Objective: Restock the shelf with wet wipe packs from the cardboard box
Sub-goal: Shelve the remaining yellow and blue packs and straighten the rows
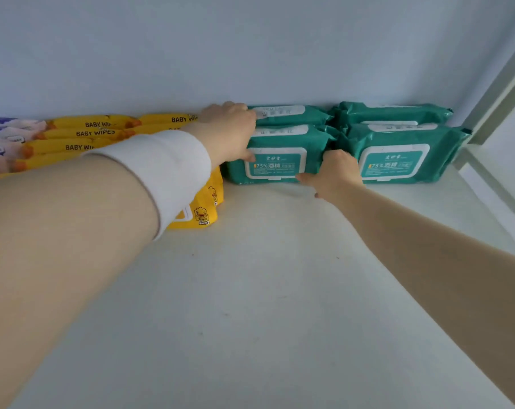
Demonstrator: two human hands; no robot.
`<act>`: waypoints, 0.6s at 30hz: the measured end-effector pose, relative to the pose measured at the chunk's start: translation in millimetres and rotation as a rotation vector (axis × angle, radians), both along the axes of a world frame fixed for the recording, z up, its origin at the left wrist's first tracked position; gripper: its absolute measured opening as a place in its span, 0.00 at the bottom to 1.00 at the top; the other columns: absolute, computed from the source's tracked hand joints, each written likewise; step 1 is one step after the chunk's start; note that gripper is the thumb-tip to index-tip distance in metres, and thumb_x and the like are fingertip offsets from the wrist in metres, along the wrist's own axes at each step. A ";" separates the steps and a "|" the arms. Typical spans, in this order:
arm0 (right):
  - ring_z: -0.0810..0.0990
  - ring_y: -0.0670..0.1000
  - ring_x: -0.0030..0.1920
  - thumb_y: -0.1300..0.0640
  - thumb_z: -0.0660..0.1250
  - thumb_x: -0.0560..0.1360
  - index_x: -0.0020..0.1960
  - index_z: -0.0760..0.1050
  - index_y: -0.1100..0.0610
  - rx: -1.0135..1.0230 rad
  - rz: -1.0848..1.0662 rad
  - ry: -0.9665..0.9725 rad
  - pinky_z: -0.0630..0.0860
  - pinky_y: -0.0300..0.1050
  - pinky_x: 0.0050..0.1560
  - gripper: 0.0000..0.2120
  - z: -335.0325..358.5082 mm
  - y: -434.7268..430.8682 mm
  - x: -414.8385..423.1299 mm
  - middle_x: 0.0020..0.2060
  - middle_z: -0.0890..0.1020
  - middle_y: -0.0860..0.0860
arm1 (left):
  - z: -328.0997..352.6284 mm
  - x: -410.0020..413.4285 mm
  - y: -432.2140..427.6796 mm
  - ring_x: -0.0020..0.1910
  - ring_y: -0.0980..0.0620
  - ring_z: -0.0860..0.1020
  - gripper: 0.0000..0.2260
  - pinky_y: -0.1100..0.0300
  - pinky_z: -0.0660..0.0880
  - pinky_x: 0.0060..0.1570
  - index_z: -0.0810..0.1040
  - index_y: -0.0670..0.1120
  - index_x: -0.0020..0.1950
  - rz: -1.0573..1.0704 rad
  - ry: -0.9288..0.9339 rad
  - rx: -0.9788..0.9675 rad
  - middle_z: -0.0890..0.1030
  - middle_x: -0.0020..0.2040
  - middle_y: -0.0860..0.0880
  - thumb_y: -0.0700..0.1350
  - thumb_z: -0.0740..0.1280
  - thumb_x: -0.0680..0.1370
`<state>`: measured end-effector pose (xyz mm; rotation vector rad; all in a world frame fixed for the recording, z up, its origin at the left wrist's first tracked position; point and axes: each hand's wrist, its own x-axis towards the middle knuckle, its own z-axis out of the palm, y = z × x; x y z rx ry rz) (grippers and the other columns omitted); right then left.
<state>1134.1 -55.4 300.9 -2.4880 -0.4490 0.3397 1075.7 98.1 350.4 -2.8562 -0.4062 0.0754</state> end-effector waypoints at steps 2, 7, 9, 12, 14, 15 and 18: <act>0.83 0.58 0.52 0.50 0.69 0.73 0.56 0.73 0.64 -0.041 0.102 0.110 0.79 0.48 0.48 0.20 16.8 -12.3 0.0 0.51 0.81 0.58 | 4.2 -0.2 -10.4 0.64 0.43 0.72 0.35 0.48 0.72 0.57 0.64 0.44 0.72 0.014 0.049 0.059 0.71 0.66 0.44 0.57 0.71 0.71; 0.79 0.59 0.57 0.53 0.69 0.74 0.72 0.65 0.60 -0.161 0.348 0.127 0.77 0.50 0.58 0.30 51.9 -62.2 -2.1 0.63 0.77 0.58 | 17.7 -7.5 -56.1 0.63 0.44 0.73 0.24 0.51 0.69 0.56 0.68 0.44 0.67 -0.145 -0.041 0.170 0.74 0.65 0.46 0.52 0.68 0.75; 0.79 0.59 0.57 0.50 0.69 0.73 0.71 0.66 0.57 -0.336 0.436 0.089 0.76 0.48 0.58 0.29 59.8 -85.3 1.0 0.63 0.76 0.55 | 20.6 -10.6 -76.0 0.62 0.44 0.74 0.20 0.52 0.70 0.53 0.70 0.46 0.65 -0.195 -0.051 0.145 0.76 0.63 0.47 0.52 0.65 0.76; 0.76 0.56 0.61 0.48 0.69 0.73 0.72 0.65 0.55 -0.585 0.477 0.089 0.74 0.47 0.62 0.30 63.6 -115.4 8.8 0.64 0.75 0.53 | 18.6 -6.9 -104.9 0.61 0.43 0.75 0.20 0.54 0.71 0.51 0.72 0.46 0.65 -0.162 0.186 0.066 0.76 0.62 0.47 0.55 0.62 0.77; 0.71 0.55 0.67 0.45 0.67 0.74 0.73 0.63 0.55 -0.785 0.487 0.018 0.66 0.48 0.69 0.31 61.6 -130.5 14.0 0.67 0.72 0.53 | 12.3 -0.4 -120.0 0.63 0.43 0.73 0.24 0.53 0.71 0.57 0.71 0.45 0.67 -0.099 0.389 -0.032 0.75 0.64 0.46 0.57 0.62 0.77; 0.69 0.54 0.68 0.44 0.65 0.75 0.73 0.63 0.55 -0.863 0.484 -0.020 0.64 0.46 0.70 0.31 60.0 -136.9 16.4 0.68 0.71 0.52 | 8.1 3.2 -125.2 0.64 0.43 0.72 0.25 0.51 0.71 0.61 0.70 0.45 0.67 -0.077 0.456 -0.071 0.74 0.65 0.46 0.58 0.63 0.76; 0.69 0.54 0.67 0.43 0.62 0.76 0.73 0.63 0.58 -0.954 0.458 -0.055 0.65 0.44 0.68 0.30 54.1 -152.1 24.3 0.67 0.72 0.52 | -1.6 12.9 -133.4 0.63 0.43 0.73 0.24 0.52 0.71 0.60 0.72 0.45 0.65 -0.107 0.457 -0.076 0.75 0.64 0.46 0.59 0.62 0.76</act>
